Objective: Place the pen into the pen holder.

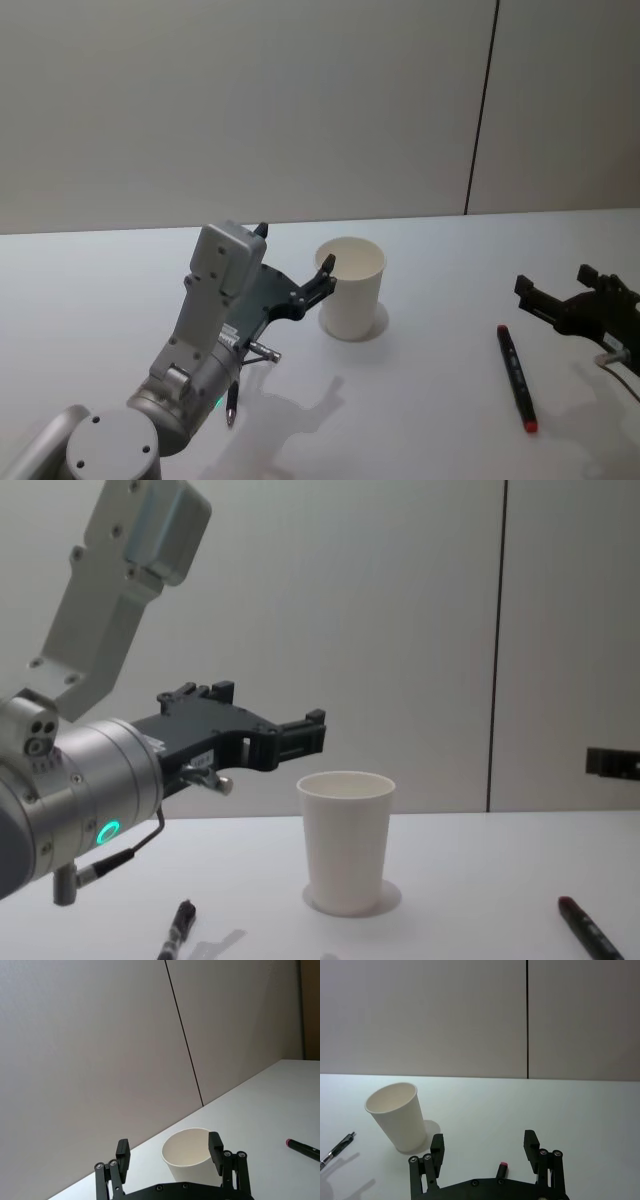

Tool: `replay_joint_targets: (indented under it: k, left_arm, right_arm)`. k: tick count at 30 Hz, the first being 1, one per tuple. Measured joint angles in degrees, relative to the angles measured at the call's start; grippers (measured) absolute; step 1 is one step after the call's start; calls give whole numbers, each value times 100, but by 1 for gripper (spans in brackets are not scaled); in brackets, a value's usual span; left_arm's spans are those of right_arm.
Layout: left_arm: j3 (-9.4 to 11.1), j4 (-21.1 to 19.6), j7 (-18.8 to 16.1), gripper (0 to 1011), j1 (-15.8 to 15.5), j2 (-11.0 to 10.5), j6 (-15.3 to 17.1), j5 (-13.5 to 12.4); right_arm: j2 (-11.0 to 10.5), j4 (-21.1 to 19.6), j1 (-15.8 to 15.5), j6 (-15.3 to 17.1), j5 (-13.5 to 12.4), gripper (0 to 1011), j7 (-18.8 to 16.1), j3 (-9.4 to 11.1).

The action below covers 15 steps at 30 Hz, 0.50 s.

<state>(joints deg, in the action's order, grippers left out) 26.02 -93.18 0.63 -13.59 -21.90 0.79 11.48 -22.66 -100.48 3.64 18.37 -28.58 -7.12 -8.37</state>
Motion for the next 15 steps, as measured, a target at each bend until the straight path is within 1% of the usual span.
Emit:
replay_joint_targets:
  k: [2,3,4,7,8,9,11,15]
  left_arm:
    - [0,0,0,1000,0,0,0,0]
    - [0,0,0,1000,0,0,0,0]
    - [0,0,0,1000,0,0,0,0]
    - [0,0,0,1000,0,0,0,0]
    - [0,0,0,1000,0,0,0,0]
    - [0,0,0,1000,0,0,0,0]
    - [0,0,0,1000,0,0,0,0]
    - [0,0,0,1000,0,0,0,0]
  right_arm:
    - [13,37,84,206,-36,1002,-1,3]
    - [24,72,143,361,-60,1002,2,3]
    - [24,72,143,361,-60,1001,2,3]
    - [62,146,273,683,-108,1002,39,0]
    - [62,146,273,683,-108,1001,39,0]
    - [85,183,335,840,-125,1002,67,-8]
    - [106,216,389,973,-143,1002,93,-15]
    - [187,342,566,1363,-189,1002,171,-46]
